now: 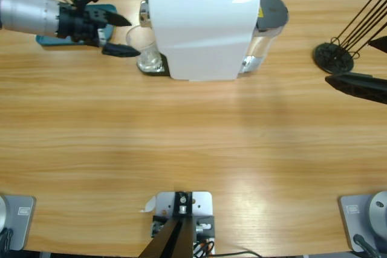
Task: Pour coffee
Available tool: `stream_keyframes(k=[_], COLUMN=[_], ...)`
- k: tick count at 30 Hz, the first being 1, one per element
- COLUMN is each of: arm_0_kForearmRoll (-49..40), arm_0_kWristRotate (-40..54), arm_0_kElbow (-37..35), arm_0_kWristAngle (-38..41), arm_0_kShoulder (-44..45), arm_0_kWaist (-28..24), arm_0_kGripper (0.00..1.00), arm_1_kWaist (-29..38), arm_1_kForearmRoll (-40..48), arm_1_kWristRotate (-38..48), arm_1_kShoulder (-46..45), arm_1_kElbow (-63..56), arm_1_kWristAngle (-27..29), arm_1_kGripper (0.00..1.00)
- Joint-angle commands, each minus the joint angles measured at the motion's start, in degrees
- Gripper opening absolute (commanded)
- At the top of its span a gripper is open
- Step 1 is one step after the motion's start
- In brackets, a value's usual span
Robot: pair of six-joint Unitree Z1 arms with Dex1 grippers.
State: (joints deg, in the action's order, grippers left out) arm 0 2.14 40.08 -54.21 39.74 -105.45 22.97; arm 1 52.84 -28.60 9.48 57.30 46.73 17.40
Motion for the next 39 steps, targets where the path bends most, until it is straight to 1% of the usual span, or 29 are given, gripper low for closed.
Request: stream_keyframes(k=[1, 2, 3, 4, 5, 6, 7, 8, 10, 12, 14, 15, 17, 18, 20, 23, 27, 33, 36, 39], arm_0_kForearmRoll=[-3.93, -6.04, -8.29, -11.40, -13.86, -16.73, -19.87, -22.72, -25.73, -26.06, -26.24, -26.47, -26.57, -26.40, -26.36, -25.73, -22.12, -19.75, -18.29, -16.82], arm_0_kWristRotate=[-4.63, -6.25, -8.36, -11.20, -13.17, -15.74, -18.20, -20.13, -22.96, -26.13, -31.35, -32.40, -33.33, -33.63, -34.37, -34.28, -33.60, -33.58, -33.65, -33.67], arm_0_kElbow=[8.52, 9.12, 9.65, 9.98, 10.35, 10.53, 10.55, 10.74, 12.09, 14.64, 16.26, 16.72, 16.47, 15.73, 13.80, 12.88, 14.69, 15.43, 16.19, 16.28], arm_0_kWristAngle=[2.91, 2.42, 1.36, -1.21, -3.86, -7.50, -11.96, -15.79, -20.84, -24.48, -27.52, -28.43, -28.43, -28.10, -28.08, -29.17, -28.43, -28.49, -27.45, -27.31], arm_0_kShoulder=[15.56, 18.56, 21.90, 26.18, 29.41, 32.03, 34.09, 35.86, 39.13, 43.23, 47.02, 48.38, 49.75, 50.06, 49.33, 47.36, 46.11, 43.89, 41.87, 41.79], arm_0_kWaist=[-1.42, -1.17, -0.73, 0.15, 0.81, 1.32, 1.82, 2.54, 4.15, 6.81, 8.23, 8.48, 8.49, 8.57, 8.67, 8.72, 9.37, 9.41, 9.62, 10.08], arm_0_kGripper=[1.000, 1.000, 1.000, 1.000, 1.000, 1.000, 1.000, 1.000, 1.000, 1.000, 1.000, 1.000, 1.000, 1.000, 1.000, 1.000, 1.000, 1.000, 1.000, 1.000], arm_1_kWaist=[-0.44, -1.53, -3.17, -5.98, -8.28, -10.39, -12.52, -14.03, -16.45, -18.05, -18.30, -18.35, -18.30, -18.30, -18.35, -18.39, -18.53, -18.56, -18.56, -18.56], arm_1_kForearmRoll=[-3.31, -4.70, -7.37, -10.13, -11.71, -13.03, -13.91, -14.57, -19.06, -21.97, -23.80, -26.03, -33.47, -35.42, -36.85, -39.89, -40.22, -40.48, -40.48, -40.45], arm_1_kWristRotate=[0.28, 0.28, -0.09, -1.34, -2.17, -2.52, -2.53, -2.50, -2.64, -3.36, -3.48, -3.91, -6.31, -7.46, -7.81, -8.90, -8.95, -9.04, -9.09, -9.30], arm_1_kShoulder=[9.38, 11.73, 14.61, 17.94, 20.34, 22.88, 25.32, 27.45, 32.33, 36.50, 39.75, 41.88, 46.80, 48.45, 50.03, 52.79, 53.81, 55.31, 55.96, 56.34], arm_1_kElbow=[10.48, 13.65, 17.71, 23.60, 28.46, 32.95, 36.55, 39.28, 45.53, 51.25, 55.61, 58.31, 64.52, 66.10, 68.24, 72.22, 73.46, 73.41, 73.64, 74.13], arm_1_kWristAngle=[-0.94, -1.40, -2.21, -3.98, -5.95, -8.89, -11.98, -13.34, -12.93, -12.75, -13.30, -14.34, -15.60, -16.17, -16.13, -15.90, -16.18, -18.34, -18.27, -17.78], arm_1_kGripper=[1.000, 0.976, 0.842, 0.610, 0.468, 0.143, 0.000, 0.000, 0.000, 0.000, 0.000, 0.000, 0.000, 0.000, 0.000, 0.000, 0.000, 0.000, 0.000, 0.000])
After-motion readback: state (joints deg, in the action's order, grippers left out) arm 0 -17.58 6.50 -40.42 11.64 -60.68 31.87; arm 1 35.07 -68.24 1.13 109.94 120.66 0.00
